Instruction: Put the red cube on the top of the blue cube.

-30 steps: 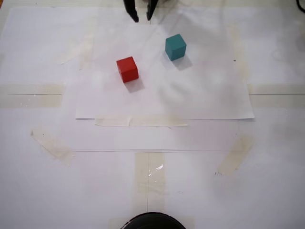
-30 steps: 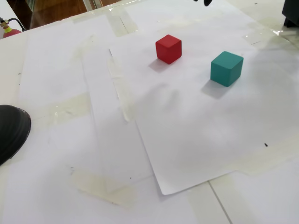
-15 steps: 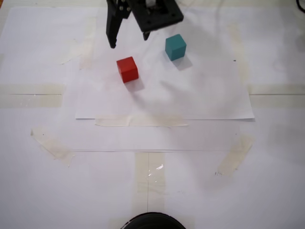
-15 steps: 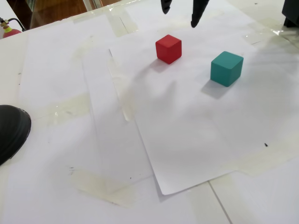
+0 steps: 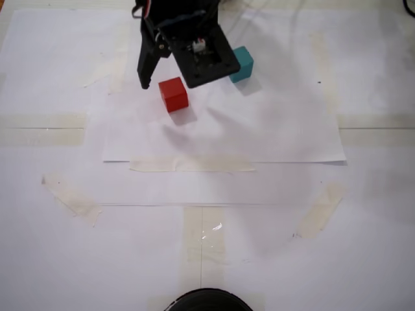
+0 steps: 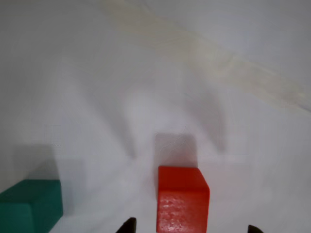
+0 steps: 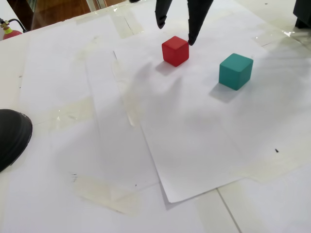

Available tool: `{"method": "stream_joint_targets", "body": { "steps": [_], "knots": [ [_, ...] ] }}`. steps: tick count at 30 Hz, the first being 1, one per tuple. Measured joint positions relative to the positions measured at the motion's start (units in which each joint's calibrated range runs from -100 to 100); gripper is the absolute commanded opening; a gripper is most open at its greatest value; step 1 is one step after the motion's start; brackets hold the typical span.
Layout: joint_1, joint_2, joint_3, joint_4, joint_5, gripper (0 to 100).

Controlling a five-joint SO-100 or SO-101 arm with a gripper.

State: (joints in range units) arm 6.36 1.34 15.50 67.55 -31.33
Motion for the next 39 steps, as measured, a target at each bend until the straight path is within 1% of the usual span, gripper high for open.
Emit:
{"method": "stream_joint_targets", "body": {
  "steps": [20,39],
  "knots": [
    [0.7,3.8,0.0,-5.5,0.3,31],
    [0.7,4.6,5.7,-10.2,0.0,29]
  ]
}}
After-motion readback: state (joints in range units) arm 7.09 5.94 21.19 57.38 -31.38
